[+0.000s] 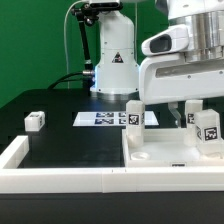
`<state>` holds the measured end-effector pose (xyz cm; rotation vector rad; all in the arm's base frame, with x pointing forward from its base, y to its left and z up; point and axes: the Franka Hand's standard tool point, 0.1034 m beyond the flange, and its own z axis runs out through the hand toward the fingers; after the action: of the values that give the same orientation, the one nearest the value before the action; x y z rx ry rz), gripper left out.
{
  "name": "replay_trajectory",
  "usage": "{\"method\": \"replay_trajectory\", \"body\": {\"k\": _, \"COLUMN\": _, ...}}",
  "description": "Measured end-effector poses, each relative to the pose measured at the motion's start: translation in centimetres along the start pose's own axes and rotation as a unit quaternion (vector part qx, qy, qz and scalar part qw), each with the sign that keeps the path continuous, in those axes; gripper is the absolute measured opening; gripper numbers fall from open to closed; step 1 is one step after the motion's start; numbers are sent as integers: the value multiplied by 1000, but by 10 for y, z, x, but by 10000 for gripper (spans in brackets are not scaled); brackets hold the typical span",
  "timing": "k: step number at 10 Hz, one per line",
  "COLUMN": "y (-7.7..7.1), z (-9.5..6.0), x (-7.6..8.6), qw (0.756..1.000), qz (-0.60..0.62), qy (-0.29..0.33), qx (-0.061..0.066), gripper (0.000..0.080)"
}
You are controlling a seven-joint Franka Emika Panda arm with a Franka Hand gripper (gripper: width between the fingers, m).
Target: Assemble square table
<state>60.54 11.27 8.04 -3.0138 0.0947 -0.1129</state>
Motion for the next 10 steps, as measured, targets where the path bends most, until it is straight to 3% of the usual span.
{"method": "replay_trajectory", "body": {"k": 3, "y": 1, "z": 0, "x": 0, "qw": 1000, "qz": -27, "qy": 0, "qx": -2, "gripper": 630}}
{"method": "replay_trajectory", "body": {"k": 4, "y": 1, "z": 0, "x": 0, "qw": 1000, "qz": -27, "qy": 0, "qx": -2, "gripper": 437}}
{"method": "replay_trajectory", "body": {"k": 5, "y": 1, "z": 0, "x": 0, "qw": 1000, "qz": -27, "qy": 0, "qx": -2, "gripper": 302}}
{"method": "replay_trajectory", "body": {"k": 10, "y": 1, "z": 0, "x": 0, "qw": 1000, "qz": 5, "qy": 1, "qx": -1, "gripper": 289}}
